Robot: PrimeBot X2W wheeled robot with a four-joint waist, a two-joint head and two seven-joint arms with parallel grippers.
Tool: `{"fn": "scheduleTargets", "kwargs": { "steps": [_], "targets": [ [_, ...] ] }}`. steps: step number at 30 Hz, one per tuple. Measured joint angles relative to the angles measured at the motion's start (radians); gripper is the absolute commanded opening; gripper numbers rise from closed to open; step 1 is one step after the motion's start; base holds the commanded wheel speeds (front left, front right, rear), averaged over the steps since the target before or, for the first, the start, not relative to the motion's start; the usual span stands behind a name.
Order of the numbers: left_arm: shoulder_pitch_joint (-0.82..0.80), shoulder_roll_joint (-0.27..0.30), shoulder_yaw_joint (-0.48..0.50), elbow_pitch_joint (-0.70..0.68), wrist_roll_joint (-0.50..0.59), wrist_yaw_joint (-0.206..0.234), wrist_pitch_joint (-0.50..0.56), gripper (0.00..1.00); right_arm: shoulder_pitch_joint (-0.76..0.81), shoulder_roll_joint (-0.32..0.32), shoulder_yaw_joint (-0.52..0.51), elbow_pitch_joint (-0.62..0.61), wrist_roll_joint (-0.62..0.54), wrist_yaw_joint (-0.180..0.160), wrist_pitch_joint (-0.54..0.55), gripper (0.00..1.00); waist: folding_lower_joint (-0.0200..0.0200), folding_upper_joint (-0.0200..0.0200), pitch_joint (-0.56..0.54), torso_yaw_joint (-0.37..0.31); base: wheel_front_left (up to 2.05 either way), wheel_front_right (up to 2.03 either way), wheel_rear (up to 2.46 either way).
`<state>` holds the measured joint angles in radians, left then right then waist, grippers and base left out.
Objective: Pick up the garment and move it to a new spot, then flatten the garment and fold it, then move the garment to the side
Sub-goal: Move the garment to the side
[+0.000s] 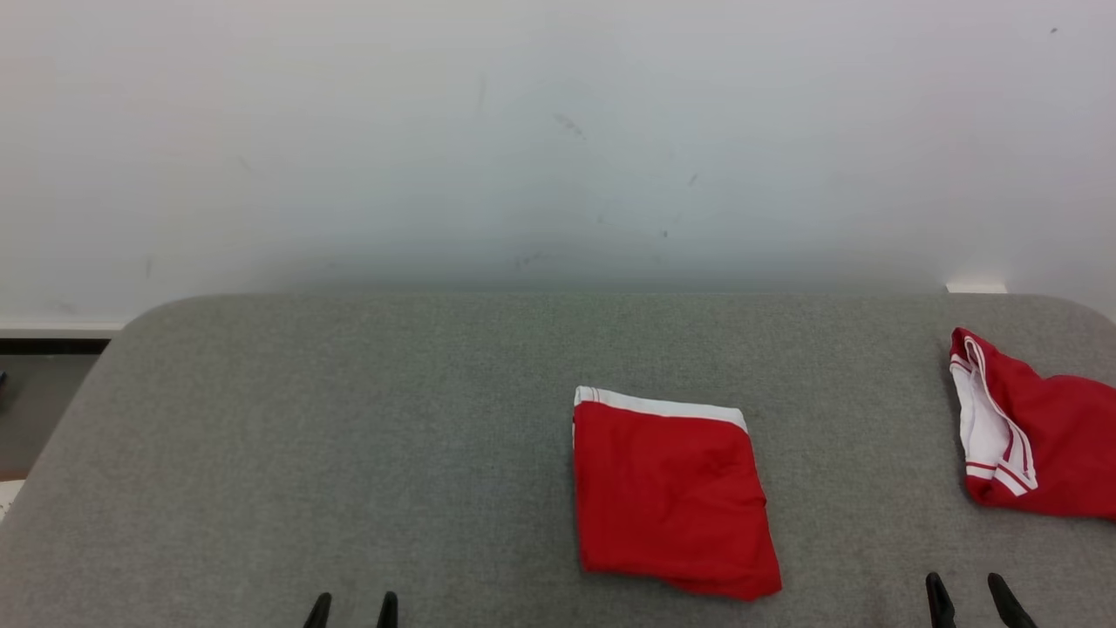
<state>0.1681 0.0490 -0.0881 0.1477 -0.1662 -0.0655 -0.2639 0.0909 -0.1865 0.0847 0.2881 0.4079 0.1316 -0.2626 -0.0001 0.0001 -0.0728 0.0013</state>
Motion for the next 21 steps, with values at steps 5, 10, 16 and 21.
{"fn": "scheduleTargets", "kwargs": {
  "steps": [5, 10, 16, 21],
  "targets": [
    [-0.002, 0.000, -0.006, -0.001, 0.008, -0.002, 0.000, 1.00, -0.042, 0.003, 0.043, 0.059, 0.181, 0.000, 0.041, 1.00, 0.0001, 0.0000, 0.013, 0.006, 0.00, 0.00, 0.00],
    [-0.008, 0.000, -0.010, -0.002, 0.014, -0.008, 0.000, 1.00, -0.169, -0.035, 0.076, 0.086, 0.469, -0.001, 0.370, 1.00, 0.0001, 0.0000, 0.040, 0.019, 0.00, 0.00, 0.00],
    [-0.046, 0.000, -0.028, 0.004, 0.012, -0.015, 0.000, 1.00, -0.308, -0.091, 0.069, 0.140, 0.635, -0.001, 0.722, 1.00, 0.0001, 0.0000, 0.082, 0.070, 0.00, 0.00, 0.00],
    [-0.085, 0.000, -0.052, 0.007, -0.013, -0.012, 0.000, 1.00, -0.416, -0.091, 0.065, 0.188, 0.658, -0.001, 0.872, 1.00, 0.0002, 0.0000, 0.137, 0.129, 0.00, 0.00, 0.00]
  ]
}}
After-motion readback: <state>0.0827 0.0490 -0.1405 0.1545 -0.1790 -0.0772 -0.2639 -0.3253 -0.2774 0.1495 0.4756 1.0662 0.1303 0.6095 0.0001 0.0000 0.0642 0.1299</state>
